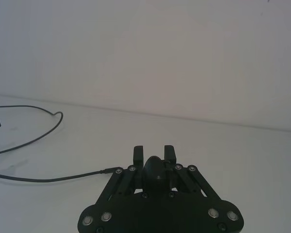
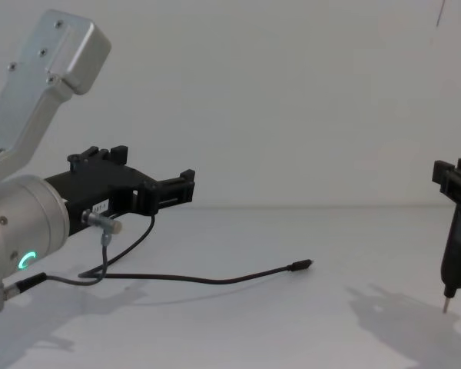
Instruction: Pick up the data cable with the one hand.
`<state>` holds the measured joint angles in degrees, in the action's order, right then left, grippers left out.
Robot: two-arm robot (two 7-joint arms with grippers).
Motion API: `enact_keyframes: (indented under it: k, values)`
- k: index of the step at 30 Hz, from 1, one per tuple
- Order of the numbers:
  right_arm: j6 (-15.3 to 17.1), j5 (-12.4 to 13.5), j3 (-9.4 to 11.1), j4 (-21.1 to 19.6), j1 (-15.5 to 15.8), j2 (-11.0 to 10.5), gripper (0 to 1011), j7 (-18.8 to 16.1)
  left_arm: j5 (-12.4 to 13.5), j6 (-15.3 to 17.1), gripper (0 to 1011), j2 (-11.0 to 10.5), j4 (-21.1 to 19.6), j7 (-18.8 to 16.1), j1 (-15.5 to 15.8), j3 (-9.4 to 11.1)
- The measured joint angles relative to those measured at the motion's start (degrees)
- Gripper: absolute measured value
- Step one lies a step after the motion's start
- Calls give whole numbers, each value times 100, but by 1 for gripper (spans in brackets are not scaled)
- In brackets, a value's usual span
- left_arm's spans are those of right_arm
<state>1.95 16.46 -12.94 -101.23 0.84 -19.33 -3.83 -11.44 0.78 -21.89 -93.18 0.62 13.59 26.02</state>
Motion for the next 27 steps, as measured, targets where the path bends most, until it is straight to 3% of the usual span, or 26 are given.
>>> enact_keyframes:
  k: [21, 27]
  values:
    - [0, 0, 0, 0, 0, 0, 251, 0, -4, 7, 1001, -1, 6, 24, 10, 3]
    - [0, 0, 0, 0, 0, 0, 251, 0, -6, 44, 1001, -63, 41, 253, 121, 44]
